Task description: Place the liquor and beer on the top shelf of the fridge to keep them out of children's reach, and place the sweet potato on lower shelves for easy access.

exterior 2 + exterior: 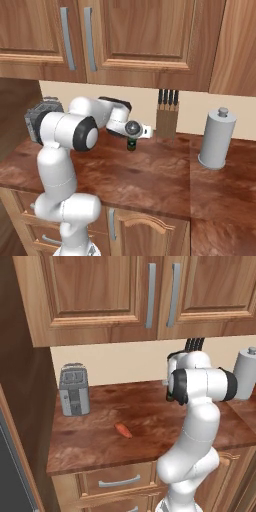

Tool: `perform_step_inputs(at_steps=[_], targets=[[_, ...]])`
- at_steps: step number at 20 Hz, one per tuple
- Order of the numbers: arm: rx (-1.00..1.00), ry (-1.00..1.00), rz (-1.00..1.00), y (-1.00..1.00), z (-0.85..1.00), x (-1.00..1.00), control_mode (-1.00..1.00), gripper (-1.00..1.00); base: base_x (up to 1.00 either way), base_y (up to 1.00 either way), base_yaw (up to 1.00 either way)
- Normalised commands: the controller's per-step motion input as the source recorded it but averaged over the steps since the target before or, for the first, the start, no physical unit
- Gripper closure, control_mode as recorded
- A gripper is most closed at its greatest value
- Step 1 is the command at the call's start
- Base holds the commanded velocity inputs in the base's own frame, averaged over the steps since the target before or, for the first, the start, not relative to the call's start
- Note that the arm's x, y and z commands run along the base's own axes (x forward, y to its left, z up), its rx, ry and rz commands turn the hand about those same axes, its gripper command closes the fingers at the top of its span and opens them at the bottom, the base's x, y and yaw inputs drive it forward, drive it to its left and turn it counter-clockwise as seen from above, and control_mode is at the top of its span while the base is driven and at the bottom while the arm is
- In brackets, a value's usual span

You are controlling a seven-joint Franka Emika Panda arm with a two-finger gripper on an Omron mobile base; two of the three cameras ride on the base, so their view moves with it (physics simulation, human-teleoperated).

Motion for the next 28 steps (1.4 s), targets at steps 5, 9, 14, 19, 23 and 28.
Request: perform_step_inputs(at_steps=[5, 9, 14, 19, 23, 28], targets=[[0.00, -0.15, 0.02, 0.00, -0.01, 0.00, -1.00, 1.00, 0.00, 0.00, 0.00], [0.00, -0.07, 0.01, 0.00, -0.01, 0.00, -1.00, 1.00, 0.00, 0.00, 0.00], [0.00, 0.00, 0.00, 0.00, 0.03, -0.08, -1.00, 1.00, 0.00, 0.00, 0.00], [-0.03, -0.06, 0.02, -0.02, 0.66, -0.51, -1.00, 1.00, 0.00, 0.00, 0.00], [-0.08, -0.08, 0.06, -0.10, 0.97, -0.54, -1.00, 1.00, 0.00, 0.00, 0.00], [-0.17, -0.01, 0.08, -0.04, 0.72, -0.75, -1.00, 1.00, 0.00, 0.00, 0.00]])
